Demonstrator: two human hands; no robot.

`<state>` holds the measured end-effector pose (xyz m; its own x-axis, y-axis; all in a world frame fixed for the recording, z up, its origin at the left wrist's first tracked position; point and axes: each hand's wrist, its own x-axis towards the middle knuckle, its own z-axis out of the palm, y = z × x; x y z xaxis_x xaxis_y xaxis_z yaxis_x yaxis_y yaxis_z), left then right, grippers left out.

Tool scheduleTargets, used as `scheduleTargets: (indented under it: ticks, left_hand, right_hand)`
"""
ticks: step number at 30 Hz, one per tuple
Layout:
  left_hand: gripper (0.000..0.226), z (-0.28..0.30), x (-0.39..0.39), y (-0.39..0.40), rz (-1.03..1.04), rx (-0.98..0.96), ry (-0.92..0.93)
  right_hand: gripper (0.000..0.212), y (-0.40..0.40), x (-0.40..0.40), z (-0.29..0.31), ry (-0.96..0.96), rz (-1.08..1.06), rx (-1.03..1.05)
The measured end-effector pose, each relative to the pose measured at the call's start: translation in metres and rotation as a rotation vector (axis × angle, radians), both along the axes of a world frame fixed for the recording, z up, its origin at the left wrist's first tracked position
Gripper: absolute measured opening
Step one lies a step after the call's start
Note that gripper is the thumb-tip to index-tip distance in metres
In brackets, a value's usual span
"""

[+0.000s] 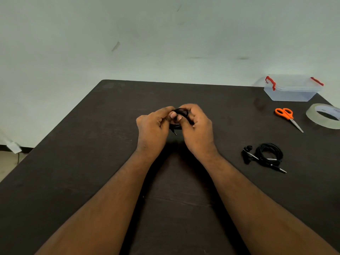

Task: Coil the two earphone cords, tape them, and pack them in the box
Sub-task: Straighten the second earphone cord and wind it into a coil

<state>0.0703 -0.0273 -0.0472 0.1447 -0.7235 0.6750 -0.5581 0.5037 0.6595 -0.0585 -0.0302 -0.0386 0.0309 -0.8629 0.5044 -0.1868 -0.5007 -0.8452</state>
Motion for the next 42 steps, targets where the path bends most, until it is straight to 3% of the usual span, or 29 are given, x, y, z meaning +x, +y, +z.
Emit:
scheduleTargets:
  ticks: [3,16,23,29,31,34,37,39,42]
  left_hand:
    - [0.022,0.002,-0.002,0.003,-0.049,0.094,0.072]
    - [0.02,0.016,-0.001,0.011,-0.242,0.295,0.167]
    - [0.019,0.011,-0.006,0.007,-0.086,0.222,0.103]
    - [0.023,0.014,-0.008,0.006,-0.199,0.369,0.264]
    - [0.024,0.013,-0.005,0.004,-0.15,0.35,0.19]
    - [0.023,0.01,-0.004,0.005,0.059,0.247,-0.106]
    - [0.021,0.013,-0.008,0.009,0.177,0.136,-0.257]
    - [0.019,0.014,-0.01,0.01,0.201,0.078,-0.277]
    - [0.017,0.012,-0.014,0.011,0.133,0.097,-0.079]
  right_hand:
    - [0.02,0.001,-0.002,0.001,0.184,-0.002,-0.2]
    - [0.028,0.004,-0.007,0.007,0.26,0.084,-0.34]
    - [0.041,0.002,-0.001,0.0,0.078,-0.009,-0.081]
    - [0.04,-0.002,-0.002,-0.002,-0.015,-0.047,0.016]
    - [0.039,-0.001,-0.001,-0.002,0.028,-0.072,-0.058]
    - [0.042,0.0,0.0,-0.001,0.075,-0.088,-0.194]
    - [0.042,0.0,0.0,-0.002,0.076,-0.074,-0.239]
    - [0.04,0.0,-0.001,-0.002,0.068,-0.057,-0.272]
    - [0.034,0.0,0.0,-0.003,0.079,-0.06,-0.34]
